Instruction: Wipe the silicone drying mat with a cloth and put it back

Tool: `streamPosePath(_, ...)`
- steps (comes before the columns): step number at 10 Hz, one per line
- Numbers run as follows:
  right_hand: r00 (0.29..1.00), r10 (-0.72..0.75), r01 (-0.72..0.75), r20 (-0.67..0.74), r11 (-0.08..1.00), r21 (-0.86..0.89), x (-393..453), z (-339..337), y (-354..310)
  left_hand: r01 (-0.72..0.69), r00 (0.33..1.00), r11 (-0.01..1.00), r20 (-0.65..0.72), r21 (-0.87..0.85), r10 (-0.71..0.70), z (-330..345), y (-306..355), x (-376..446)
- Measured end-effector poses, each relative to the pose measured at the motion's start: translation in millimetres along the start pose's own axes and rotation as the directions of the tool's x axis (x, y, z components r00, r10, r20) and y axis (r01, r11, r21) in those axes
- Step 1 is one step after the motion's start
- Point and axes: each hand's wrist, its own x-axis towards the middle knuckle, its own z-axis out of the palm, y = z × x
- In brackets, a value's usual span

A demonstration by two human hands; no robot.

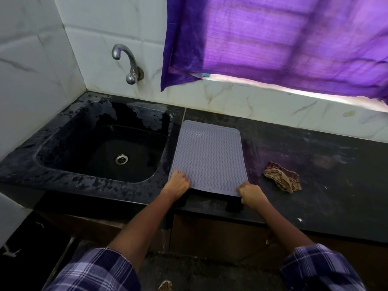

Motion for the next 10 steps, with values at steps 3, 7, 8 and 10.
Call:
streamPosePath(3, 0.998, 0.031, -0.033, 0.057, 0.999, 0.04, 6, 13, -5, -0.003, 1.0, 1.0, 0.023, 0.026, 0.003, 5, 6, 4)
streamPosePath(7, 0.967, 0.208, -0.239, 0.148, 0.943, 0.231, -9, -12, -6, 0.031, 0.998, 0.999, 0.054, 0.016, -0.031, -10, -4, 1)
streamPosePath(8, 0.961, 0.276, -0.274, 0.036, 0.917, 0.289, -12, -4, -17, 0.082, 0.997, 0.996, 0.01, -0.017, -0.082, -11, 0, -2)
streamPosePath(10, 0.92, 0.342, -0.218, -0.19, 0.852, 0.476, -20, 0, -47, 0.105, 0.988, 0.985, -0.099, -0.136, -0.119, -22, 7, -10)
